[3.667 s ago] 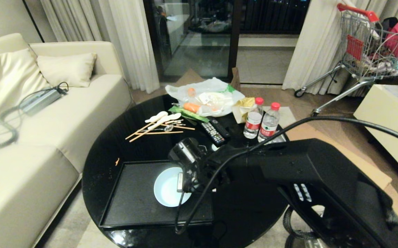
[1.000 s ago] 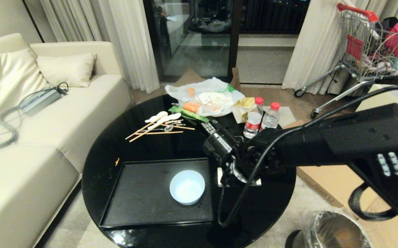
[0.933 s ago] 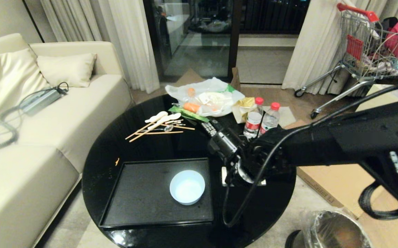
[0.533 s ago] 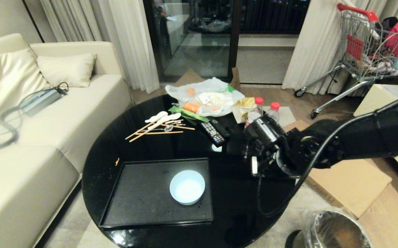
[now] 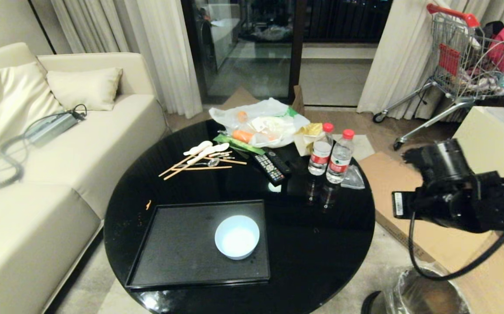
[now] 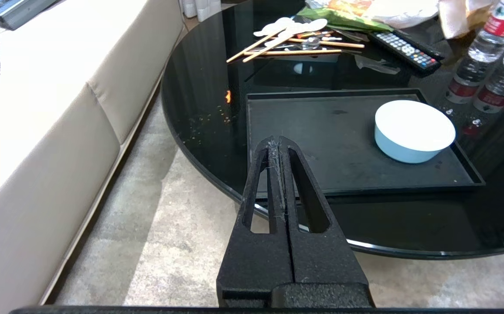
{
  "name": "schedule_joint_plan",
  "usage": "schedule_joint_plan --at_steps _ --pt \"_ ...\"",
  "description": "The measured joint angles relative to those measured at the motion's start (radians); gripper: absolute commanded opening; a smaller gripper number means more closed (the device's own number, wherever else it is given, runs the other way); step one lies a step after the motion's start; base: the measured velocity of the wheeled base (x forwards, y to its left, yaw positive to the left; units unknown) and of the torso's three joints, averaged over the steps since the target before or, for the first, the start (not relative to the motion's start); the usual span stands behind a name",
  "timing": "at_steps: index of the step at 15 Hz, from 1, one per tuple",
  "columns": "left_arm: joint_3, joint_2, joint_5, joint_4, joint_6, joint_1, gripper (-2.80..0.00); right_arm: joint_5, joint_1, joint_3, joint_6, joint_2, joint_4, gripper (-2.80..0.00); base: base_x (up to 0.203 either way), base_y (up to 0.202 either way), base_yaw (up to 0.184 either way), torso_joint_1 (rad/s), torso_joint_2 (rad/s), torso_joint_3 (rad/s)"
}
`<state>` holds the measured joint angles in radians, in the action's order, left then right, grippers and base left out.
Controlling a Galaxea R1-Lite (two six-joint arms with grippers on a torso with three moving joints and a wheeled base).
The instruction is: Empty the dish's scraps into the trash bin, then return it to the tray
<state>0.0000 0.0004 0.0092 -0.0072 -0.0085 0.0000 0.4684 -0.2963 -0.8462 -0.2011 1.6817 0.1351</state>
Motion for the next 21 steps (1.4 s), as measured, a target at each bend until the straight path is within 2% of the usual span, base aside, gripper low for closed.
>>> schedule_joint_plan --at_steps 2,5,8,13,15,19,21 --pt "0.000 0.000 0.000 0.000 0.000 0.000 -2.80 -0.014 0.069 0.102 0.071 -0.102 0.100 -2.80 0.000 0.000 0.000 0.000 0.00 0.000" --pt "0.000 0.000 0.000 0.000 0.000 0.000 -2.80 -0.059 0.127 0.268 0.090 -0.292 0.127 -2.80 0.000 0.000 0.000 0.000 0.00 0.000" --pt "0.000 0.000 0.000 0.000 0.000 0.000 -2.80 -0.095 0.151 0.462 0.099 -0.546 0.130 -2.80 0.000 0.000 0.000 0.000 0.00 0.000" --pt "0.000 0.000 0.000 0.000 0.000 0.000 -2.80 -0.152 0.162 0.745 0.161 -1.046 0.096 -2.80 0.000 0.000 0.000 0.000 0.00 0.000" --pt "0.000 0.000 0.000 0.000 0.000 0.000 -2.80 -0.208 0.172 0.808 0.181 -1.199 0.048 -2.80 0.000 0.000 0.000 0.000 0.00 0.000" --pt "0.000 0.000 0.000 0.000 0.000 0.000 -2.80 -0.394 0.296 0.841 0.229 -1.386 -0.062 -2.80 0.000 0.000 0.000 0.000 0.00 0.000" --pt "0.000 0.000 -0.001 0.000 0.000 0.000 -2.80 -0.422 0.310 0.844 0.237 -1.463 -0.123 -2.80 0.000 0.000 0.000 0.000 0.00 0.000"
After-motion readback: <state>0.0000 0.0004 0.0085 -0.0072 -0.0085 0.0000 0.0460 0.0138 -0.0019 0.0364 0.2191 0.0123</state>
